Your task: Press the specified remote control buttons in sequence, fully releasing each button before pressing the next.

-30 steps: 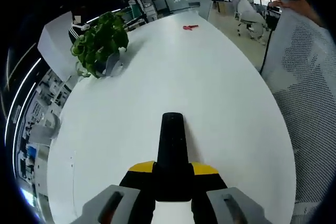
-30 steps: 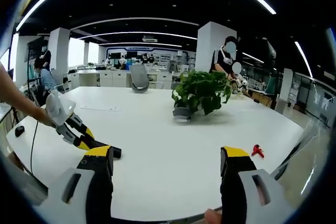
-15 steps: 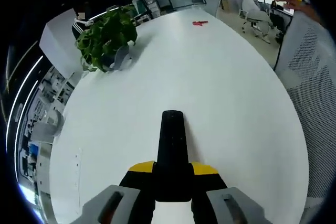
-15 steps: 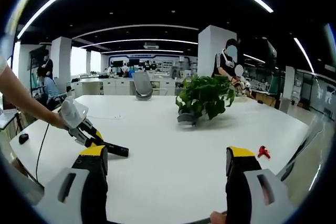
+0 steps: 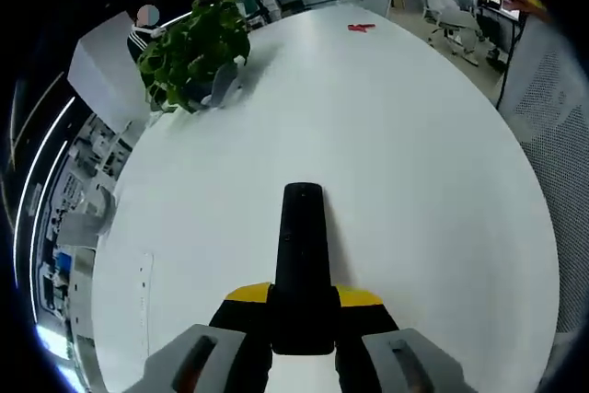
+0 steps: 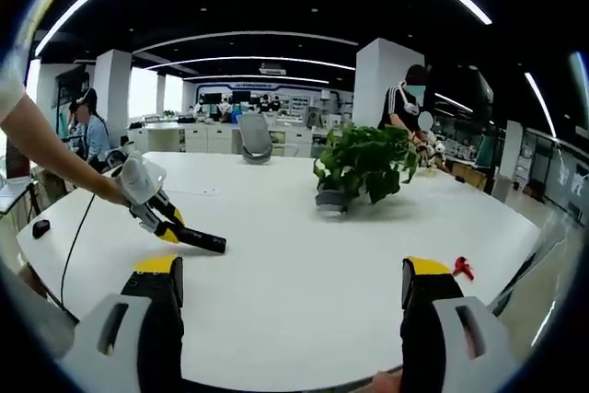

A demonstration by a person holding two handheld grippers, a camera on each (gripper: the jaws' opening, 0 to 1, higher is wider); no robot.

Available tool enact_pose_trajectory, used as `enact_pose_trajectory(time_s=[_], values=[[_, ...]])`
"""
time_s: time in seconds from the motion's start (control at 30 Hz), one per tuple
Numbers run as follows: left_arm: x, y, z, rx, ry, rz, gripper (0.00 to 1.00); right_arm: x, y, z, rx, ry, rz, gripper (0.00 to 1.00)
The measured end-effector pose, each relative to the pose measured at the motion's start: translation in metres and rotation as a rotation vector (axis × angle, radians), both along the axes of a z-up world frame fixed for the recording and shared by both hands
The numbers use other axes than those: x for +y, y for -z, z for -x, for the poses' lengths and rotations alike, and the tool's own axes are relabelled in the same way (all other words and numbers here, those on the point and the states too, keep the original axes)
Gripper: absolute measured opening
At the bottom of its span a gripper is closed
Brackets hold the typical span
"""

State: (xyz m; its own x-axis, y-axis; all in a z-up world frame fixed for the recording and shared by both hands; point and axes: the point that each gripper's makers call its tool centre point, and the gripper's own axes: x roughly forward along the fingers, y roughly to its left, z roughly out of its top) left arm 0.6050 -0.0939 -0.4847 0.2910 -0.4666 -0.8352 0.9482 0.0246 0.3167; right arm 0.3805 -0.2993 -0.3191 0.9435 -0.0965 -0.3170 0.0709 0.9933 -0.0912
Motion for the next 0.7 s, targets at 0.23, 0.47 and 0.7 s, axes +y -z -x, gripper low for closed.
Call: enact_pose_trajectory(time_s=[0.23,0.47,0.7], values=[[0.000,0.006,-0.017,-0.004,-0.001,-0.023,0.24,-0.004,0.003,0.001,0.018,0.013,0.019,0.97],[-0.002,0.013,-0.031,-0.016,-0.003,-0.046,0.24,-0.004,0.005,0.002,0.032,0.017,0.028,0.95],[-0.003,0.015,-0.044,-0.022,-0.003,-0.060,0.24,-0.005,0.006,0.002,0.039,0.021,0.024,0.94]])
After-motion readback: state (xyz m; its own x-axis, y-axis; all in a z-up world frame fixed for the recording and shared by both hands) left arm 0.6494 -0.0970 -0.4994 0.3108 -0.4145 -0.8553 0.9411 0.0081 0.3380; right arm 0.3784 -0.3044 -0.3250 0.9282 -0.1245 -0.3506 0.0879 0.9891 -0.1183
